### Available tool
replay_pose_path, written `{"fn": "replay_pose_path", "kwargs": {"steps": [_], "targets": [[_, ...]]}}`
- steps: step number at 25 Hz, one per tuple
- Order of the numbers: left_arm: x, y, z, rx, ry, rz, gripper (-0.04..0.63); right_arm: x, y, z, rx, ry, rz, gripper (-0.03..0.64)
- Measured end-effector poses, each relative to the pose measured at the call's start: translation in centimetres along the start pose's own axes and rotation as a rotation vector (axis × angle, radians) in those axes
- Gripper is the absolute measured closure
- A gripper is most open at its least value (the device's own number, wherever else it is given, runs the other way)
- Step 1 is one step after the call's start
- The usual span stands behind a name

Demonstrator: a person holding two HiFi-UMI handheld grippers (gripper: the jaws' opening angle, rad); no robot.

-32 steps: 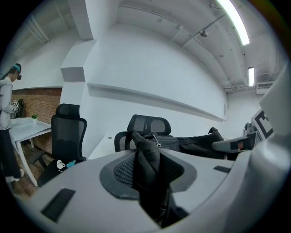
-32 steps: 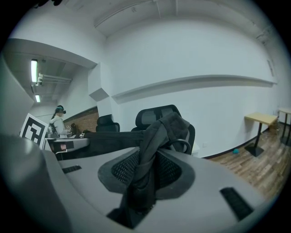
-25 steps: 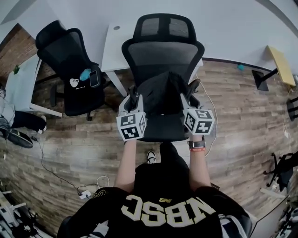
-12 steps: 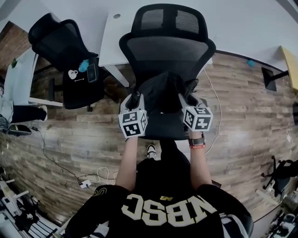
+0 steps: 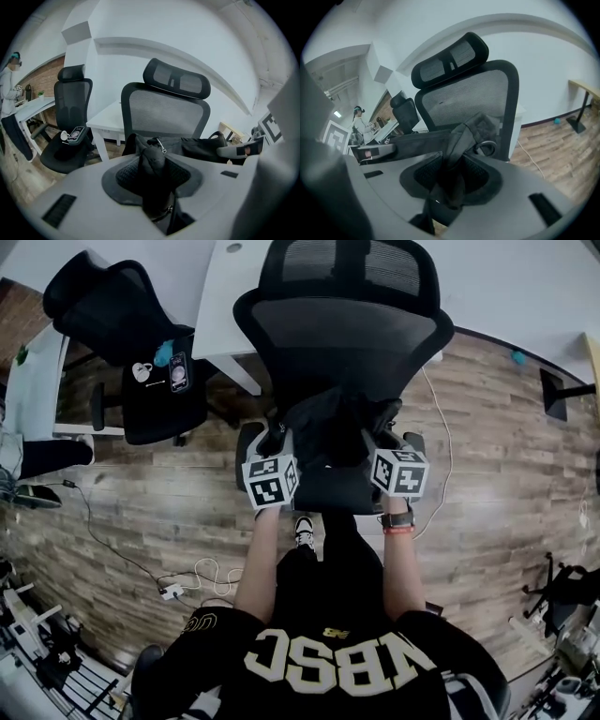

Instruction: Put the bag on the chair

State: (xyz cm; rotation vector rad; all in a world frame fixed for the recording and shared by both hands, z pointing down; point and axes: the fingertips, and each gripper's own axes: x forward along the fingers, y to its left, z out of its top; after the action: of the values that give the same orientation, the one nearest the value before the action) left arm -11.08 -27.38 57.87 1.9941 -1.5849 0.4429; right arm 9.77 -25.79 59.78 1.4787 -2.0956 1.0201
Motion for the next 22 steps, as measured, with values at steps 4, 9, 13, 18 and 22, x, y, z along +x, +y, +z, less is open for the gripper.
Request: {"fn": "replay_pose_path", "kwargs": {"steps": [4,9,13,18,22], "targets": [[1.8,0.2,-2.1,-0.013,0.060,0.006,0.456,1.9,-1.5,-1.5,0.033,0.042,-0.005,0.499],[4.3,1.2,-5.4,-0.017,0.145,0.022,0.454,4.4,-2.9,-4.2,0.067,0.114,-0.011,0.499],[6.4,1.8,-7.8,-0.015,0.202,0.028,0.453,6.6,-4.3,-6.1,0.082,0.165,-0.020,0.499],[9.6,2.3,-10.5,-0.013,0.263,0.032,0.449,9.8,-6.3,-8.3,0.092,0.228,-0.044,0.499],[12.4,2.4,-12.7,-0.011,0.300,0.032,0.445,12.4,-8.1,-10.5,0.105,0.280,-0.076,0.497]]}}
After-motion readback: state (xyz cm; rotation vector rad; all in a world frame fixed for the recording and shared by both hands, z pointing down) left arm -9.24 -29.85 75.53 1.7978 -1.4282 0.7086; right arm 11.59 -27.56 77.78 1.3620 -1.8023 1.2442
